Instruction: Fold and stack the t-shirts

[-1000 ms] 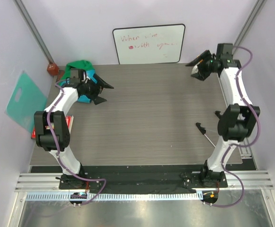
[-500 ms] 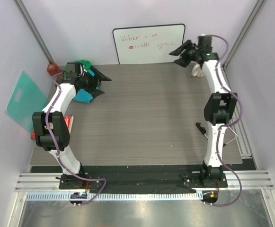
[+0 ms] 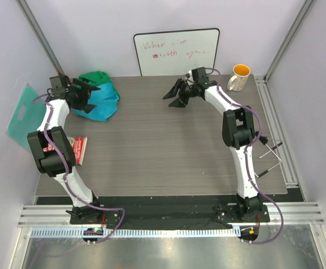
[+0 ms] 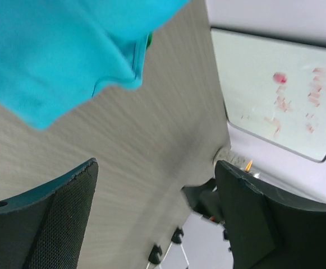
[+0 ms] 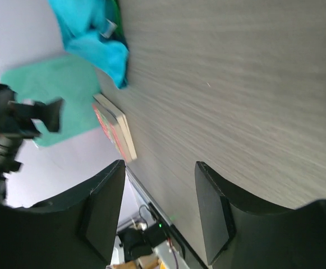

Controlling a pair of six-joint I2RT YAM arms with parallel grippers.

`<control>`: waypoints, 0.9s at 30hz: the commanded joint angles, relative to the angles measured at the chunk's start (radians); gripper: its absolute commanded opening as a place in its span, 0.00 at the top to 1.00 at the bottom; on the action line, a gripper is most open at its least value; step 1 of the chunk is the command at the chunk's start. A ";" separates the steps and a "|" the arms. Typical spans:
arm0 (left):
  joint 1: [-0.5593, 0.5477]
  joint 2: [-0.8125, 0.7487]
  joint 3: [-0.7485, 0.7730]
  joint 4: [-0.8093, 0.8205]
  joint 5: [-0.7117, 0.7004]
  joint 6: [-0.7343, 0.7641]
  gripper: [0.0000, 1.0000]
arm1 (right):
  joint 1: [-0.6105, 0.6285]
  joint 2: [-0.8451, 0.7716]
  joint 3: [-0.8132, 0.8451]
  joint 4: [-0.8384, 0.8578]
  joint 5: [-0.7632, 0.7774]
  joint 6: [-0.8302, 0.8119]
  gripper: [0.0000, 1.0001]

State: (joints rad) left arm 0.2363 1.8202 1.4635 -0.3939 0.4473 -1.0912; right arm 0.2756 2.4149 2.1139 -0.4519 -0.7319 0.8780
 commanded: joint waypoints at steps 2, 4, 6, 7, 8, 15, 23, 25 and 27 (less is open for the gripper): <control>0.034 0.092 0.147 0.021 -0.047 -0.005 0.14 | -0.019 -0.089 -0.035 -0.042 -0.054 -0.042 0.42; 0.040 0.129 0.158 0.079 -0.006 -0.070 0.13 | -0.018 -0.086 -0.029 -0.060 -0.063 -0.054 0.42; 0.041 0.203 0.216 0.121 0.034 -0.082 0.14 | -0.019 -0.088 -0.035 -0.085 -0.060 -0.070 0.42; 0.041 0.226 0.240 0.110 0.036 -0.082 0.14 | -0.021 -0.088 -0.040 -0.088 -0.061 -0.070 0.42; 0.040 0.249 0.271 0.101 0.039 -0.082 0.14 | -0.024 -0.088 -0.043 -0.100 -0.061 -0.071 0.42; 0.029 0.255 0.238 0.083 0.004 -0.032 0.14 | -0.044 -0.112 -0.078 -0.168 -0.046 -0.134 0.42; 0.014 0.231 0.077 0.087 0.031 -0.035 0.14 | -0.047 -0.102 -0.080 -0.182 -0.058 -0.135 0.42; -0.002 0.208 0.072 0.087 0.034 -0.027 0.14 | -0.049 -0.114 -0.086 -0.183 -0.052 -0.140 0.42; -0.009 0.163 0.075 0.058 0.027 0.005 0.14 | -0.047 -0.119 -0.095 -0.183 -0.049 -0.145 0.42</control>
State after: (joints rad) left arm 0.2527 2.1067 1.5307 -0.3355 0.4568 -1.1362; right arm 0.2276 2.3878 2.0270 -0.6231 -0.7620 0.7532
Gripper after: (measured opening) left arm 0.862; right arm 0.583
